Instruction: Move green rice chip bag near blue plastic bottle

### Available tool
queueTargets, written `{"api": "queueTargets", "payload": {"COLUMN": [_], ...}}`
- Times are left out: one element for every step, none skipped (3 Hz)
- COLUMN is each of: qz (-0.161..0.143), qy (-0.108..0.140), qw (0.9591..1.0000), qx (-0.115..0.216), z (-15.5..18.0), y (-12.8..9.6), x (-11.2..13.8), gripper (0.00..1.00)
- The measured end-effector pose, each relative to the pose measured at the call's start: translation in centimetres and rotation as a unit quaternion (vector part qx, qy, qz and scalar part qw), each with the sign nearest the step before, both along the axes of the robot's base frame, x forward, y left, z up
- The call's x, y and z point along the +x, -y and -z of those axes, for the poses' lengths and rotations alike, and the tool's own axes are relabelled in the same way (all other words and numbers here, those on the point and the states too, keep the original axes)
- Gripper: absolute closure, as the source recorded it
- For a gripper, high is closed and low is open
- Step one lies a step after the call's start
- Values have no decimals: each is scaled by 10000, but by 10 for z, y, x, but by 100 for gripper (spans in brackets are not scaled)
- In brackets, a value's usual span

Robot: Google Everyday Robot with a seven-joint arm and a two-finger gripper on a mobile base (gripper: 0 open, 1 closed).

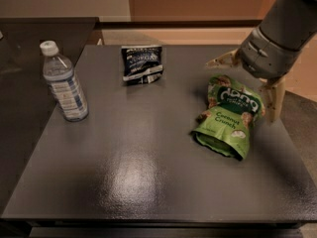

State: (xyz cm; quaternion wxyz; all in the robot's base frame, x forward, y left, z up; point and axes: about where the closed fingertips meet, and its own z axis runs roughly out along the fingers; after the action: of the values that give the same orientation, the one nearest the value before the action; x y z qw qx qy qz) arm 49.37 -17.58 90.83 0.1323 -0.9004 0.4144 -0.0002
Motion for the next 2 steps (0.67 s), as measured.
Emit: {"api": "queueTargets", "payload": {"qz": [-507,-779], "qy": [-76,-161], "qw": [9985,9962], "qx": [-194,-356], "z": [13,26], "y": [-4,-6], "x": [-8,-13], "gripper": [0,0]}}
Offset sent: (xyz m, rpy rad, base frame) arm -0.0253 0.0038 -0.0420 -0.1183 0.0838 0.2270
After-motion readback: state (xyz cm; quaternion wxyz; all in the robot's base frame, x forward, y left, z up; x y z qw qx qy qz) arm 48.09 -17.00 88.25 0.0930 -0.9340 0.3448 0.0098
